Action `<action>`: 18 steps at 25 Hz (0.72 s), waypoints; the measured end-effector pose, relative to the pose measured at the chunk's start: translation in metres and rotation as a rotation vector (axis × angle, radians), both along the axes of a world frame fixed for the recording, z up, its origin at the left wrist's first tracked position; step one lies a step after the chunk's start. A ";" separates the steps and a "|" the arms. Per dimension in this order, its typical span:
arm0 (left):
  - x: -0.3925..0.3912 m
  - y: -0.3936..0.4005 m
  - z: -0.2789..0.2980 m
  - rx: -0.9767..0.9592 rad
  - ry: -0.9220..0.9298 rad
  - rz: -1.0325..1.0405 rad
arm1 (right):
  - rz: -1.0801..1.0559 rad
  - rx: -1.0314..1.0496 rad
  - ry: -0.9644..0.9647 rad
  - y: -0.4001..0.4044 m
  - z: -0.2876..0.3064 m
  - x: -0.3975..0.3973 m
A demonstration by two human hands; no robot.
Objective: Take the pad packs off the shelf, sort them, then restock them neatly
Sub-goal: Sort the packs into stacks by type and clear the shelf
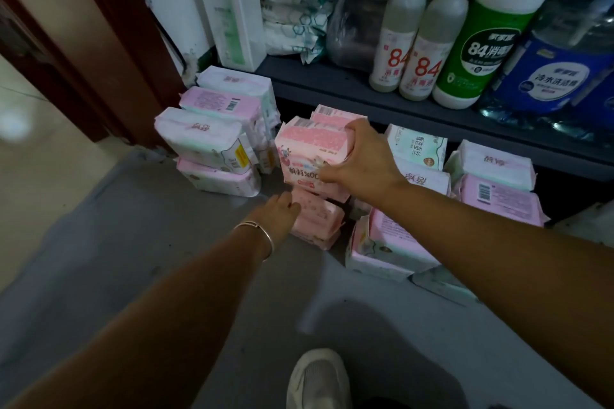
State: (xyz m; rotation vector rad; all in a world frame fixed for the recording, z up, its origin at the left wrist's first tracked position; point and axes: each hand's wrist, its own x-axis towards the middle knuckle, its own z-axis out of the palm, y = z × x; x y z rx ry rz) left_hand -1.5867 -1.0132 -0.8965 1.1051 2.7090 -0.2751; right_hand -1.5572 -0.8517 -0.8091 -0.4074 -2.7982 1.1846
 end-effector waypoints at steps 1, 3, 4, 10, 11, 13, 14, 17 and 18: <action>0.000 -0.010 0.003 -0.041 -0.022 0.033 | 0.003 0.022 -0.025 -0.006 -0.003 0.004; -0.003 -0.024 0.005 -0.110 -0.086 0.080 | 0.020 0.072 -0.125 -0.018 -0.010 0.011; -0.004 -0.030 0.006 -0.138 -0.108 0.078 | 0.027 0.116 -0.185 -0.023 -0.015 0.012; -0.006 -0.027 0.015 -0.126 -0.210 0.138 | 0.052 0.505 -0.342 -0.041 -0.046 0.012; -0.006 -0.024 0.017 -0.126 -0.213 0.111 | 0.070 0.602 -0.346 -0.043 -0.051 0.012; -0.011 -0.021 0.020 -0.143 -0.207 0.067 | 0.099 0.710 -0.323 -0.044 -0.058 0.012; -0.014 -0.021 0.020 -0.141 -0.193 0.069 | 0.109 0.719 -0.307 -0.044 -0.059 0.011; -0.019 -0.021 0.028 -0.170 -0.162 0.113 | 0.124 0.642 -0.270 -0.041 -0.059 0.008; -0.020 -0.020 0.032 -0.188 -0.148 0.114 | 0.125 0.641 -0.267 -0.041 -0.060 0.007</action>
